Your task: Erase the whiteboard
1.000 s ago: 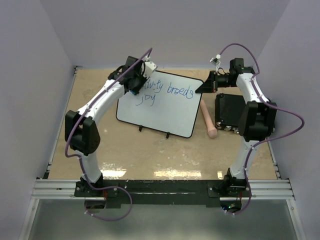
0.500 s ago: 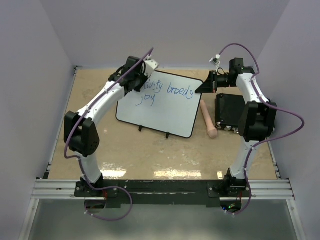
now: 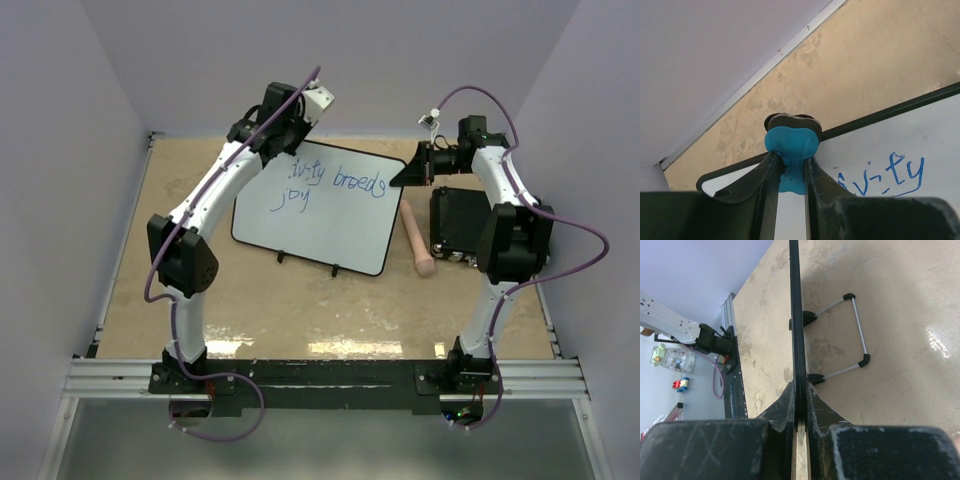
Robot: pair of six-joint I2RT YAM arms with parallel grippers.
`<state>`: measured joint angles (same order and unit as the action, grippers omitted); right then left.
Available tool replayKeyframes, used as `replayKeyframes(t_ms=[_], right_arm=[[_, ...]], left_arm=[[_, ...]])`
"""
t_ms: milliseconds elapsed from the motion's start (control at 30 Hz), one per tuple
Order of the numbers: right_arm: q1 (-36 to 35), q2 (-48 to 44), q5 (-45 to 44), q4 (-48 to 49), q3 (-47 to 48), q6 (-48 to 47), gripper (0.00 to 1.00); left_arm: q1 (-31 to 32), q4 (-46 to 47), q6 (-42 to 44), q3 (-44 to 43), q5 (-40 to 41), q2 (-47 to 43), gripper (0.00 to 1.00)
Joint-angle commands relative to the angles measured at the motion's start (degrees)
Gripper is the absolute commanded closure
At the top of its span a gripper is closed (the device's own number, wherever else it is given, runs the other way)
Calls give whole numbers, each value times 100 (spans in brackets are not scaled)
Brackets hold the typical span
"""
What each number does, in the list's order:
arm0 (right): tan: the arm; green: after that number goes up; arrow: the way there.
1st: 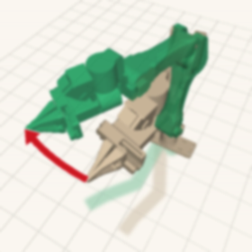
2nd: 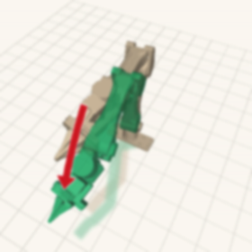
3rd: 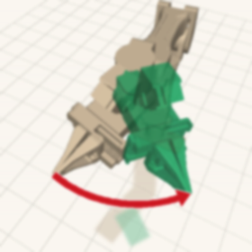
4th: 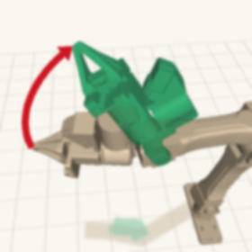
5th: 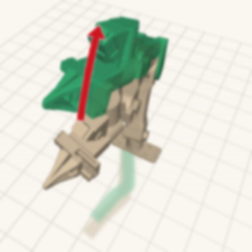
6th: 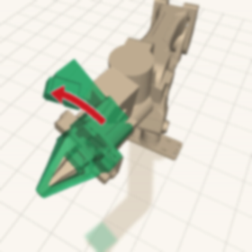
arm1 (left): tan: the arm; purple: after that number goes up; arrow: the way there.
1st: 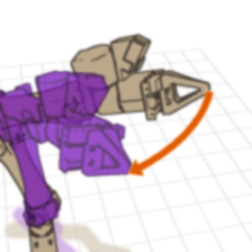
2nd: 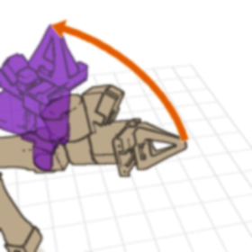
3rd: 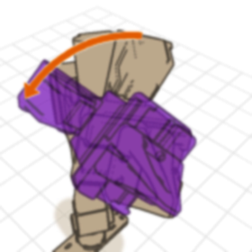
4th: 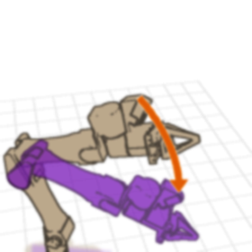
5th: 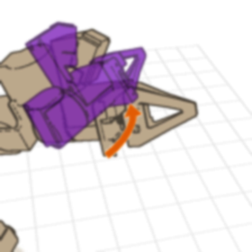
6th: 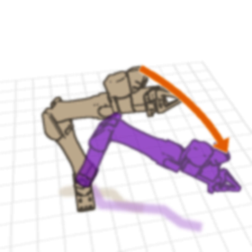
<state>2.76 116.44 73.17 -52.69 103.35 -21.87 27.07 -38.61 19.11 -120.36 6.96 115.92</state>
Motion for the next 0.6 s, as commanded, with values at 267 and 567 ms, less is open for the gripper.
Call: replayKeyframes(t_ms=[267,567], right_arm=[[-197,-324,-259,373,-25,-283,100],[-206,-306,-232,338,-34,-344,100]], left_arm=[[298,582,84,2709,-256,-1263,100],[317,451,180,1052,85,-476,100]])
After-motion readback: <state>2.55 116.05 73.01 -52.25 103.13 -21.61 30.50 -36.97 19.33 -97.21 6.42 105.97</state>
